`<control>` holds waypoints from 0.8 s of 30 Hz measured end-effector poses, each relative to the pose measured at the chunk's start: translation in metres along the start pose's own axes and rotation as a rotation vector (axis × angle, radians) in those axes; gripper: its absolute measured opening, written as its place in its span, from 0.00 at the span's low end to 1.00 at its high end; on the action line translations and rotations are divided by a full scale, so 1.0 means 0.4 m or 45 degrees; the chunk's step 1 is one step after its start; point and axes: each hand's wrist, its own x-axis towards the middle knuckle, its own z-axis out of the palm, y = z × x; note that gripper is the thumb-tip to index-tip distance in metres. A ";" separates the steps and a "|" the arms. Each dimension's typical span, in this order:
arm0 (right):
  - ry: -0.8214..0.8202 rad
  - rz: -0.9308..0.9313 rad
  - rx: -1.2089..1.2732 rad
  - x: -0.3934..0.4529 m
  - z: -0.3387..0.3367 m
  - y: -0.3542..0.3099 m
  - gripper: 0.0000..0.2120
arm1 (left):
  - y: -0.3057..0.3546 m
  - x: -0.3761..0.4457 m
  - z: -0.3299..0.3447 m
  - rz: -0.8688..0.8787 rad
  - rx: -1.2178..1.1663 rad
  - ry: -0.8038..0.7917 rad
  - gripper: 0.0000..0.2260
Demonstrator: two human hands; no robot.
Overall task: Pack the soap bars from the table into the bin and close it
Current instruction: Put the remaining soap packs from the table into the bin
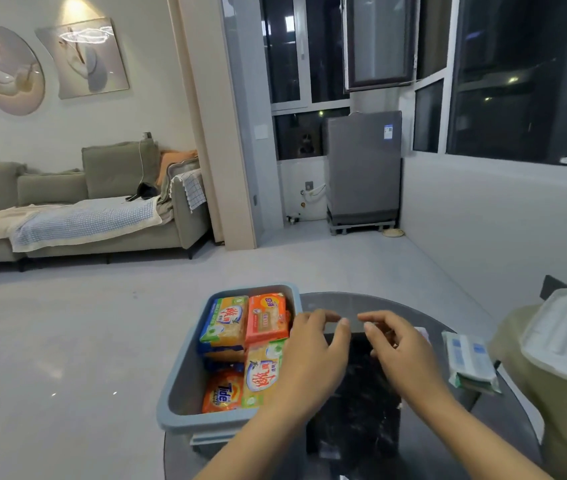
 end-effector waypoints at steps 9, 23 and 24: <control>0.143 0.275 0.175 0.039 -0.104 0.136 0.08 | 0.034 0.044 0.200 -0.106 -0.026 -0.210 0.13; 0.051 0.656 -0.369 0.095 -0.072 0.315 0.18 | -0.084 0.148 0.421 -0.461 -0.151 -0.301 0.10; 0.024 0.707 -0.332 0.096 -0.070 0.321 0.17 | -0.097 0.152 0.430 -0.490 -0.159 -0.303 0.09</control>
